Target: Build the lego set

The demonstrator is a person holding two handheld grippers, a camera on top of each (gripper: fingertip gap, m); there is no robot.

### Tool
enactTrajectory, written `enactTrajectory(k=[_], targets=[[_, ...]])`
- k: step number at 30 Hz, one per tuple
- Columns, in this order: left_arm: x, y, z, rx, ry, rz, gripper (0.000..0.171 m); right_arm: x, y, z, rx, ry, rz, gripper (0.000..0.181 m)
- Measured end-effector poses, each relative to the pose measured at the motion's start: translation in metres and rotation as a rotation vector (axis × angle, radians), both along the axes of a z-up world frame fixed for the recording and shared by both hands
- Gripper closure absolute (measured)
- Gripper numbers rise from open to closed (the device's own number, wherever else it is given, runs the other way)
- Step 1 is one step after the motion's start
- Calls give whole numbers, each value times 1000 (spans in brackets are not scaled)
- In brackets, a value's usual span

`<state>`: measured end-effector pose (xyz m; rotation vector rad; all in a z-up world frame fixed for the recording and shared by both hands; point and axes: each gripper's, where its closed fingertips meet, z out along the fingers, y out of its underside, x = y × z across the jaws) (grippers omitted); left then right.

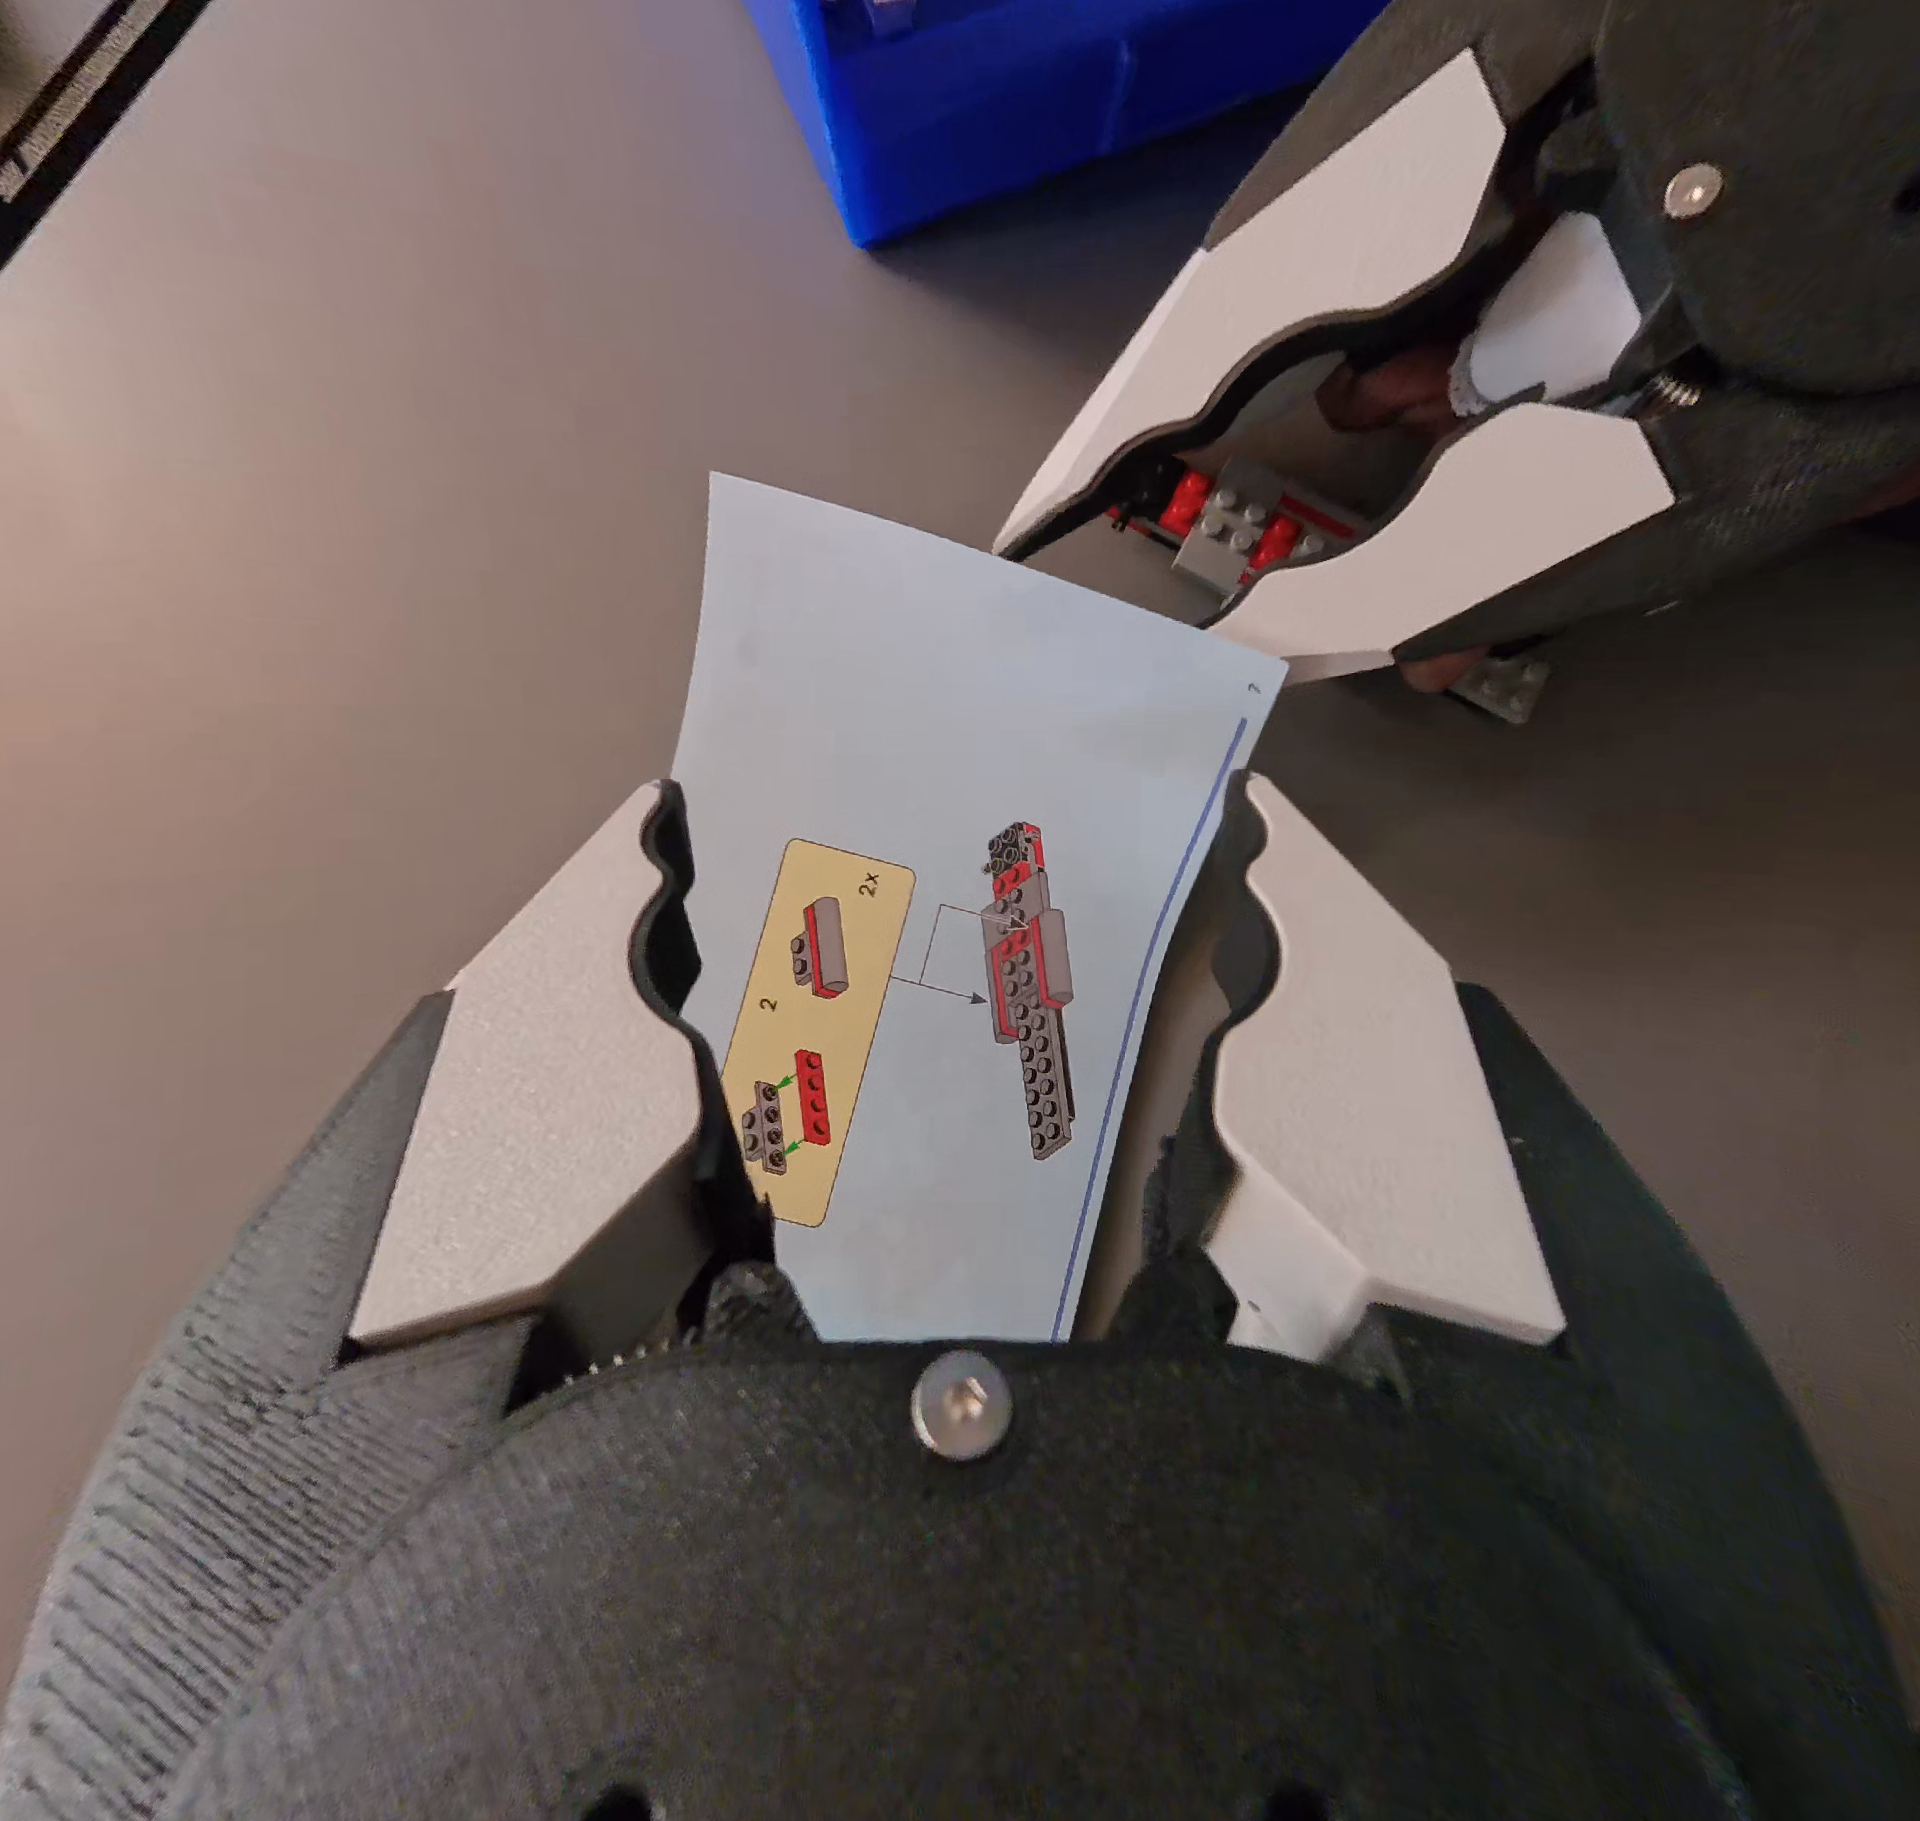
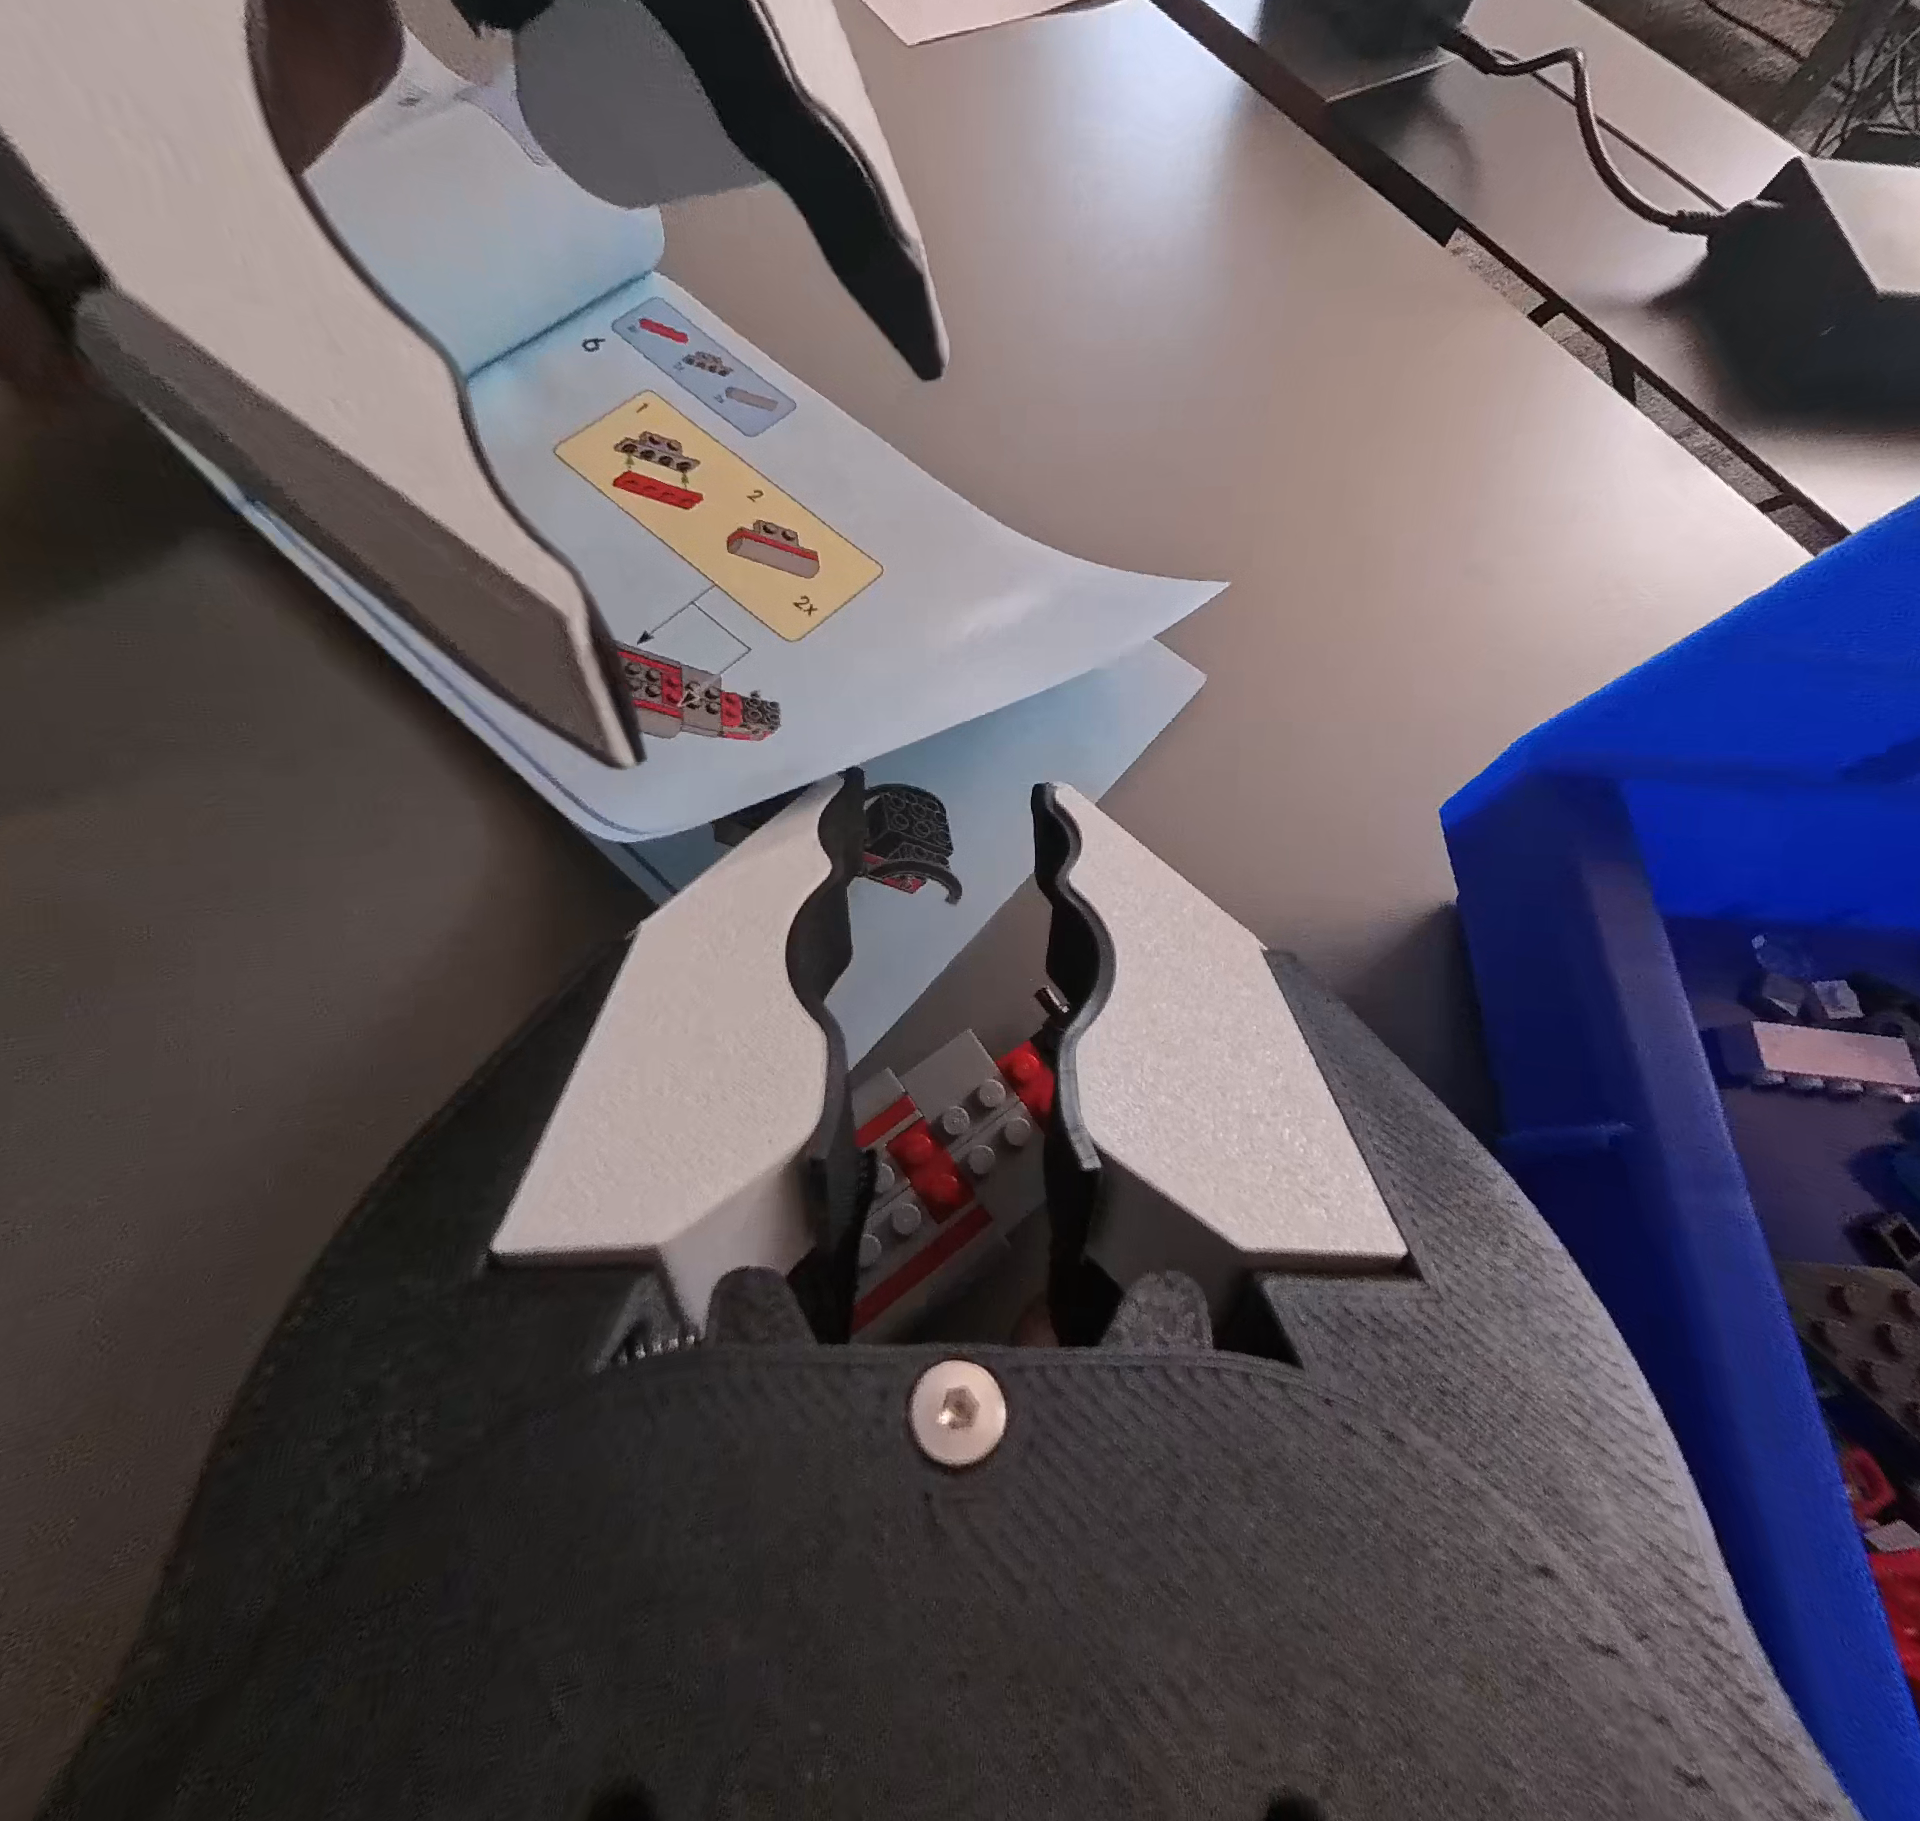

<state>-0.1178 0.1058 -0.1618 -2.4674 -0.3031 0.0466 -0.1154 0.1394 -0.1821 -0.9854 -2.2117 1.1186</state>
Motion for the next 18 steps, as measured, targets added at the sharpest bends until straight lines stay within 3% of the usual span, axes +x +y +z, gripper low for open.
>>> enactTrajectory(k=[10,18], targets=[[2,-1,15,105,13,99,77,1,0,1,-18,-1,8,146],[29,-11,0,177,-50,160,94,0,0,3,-32,-3,8,145]])
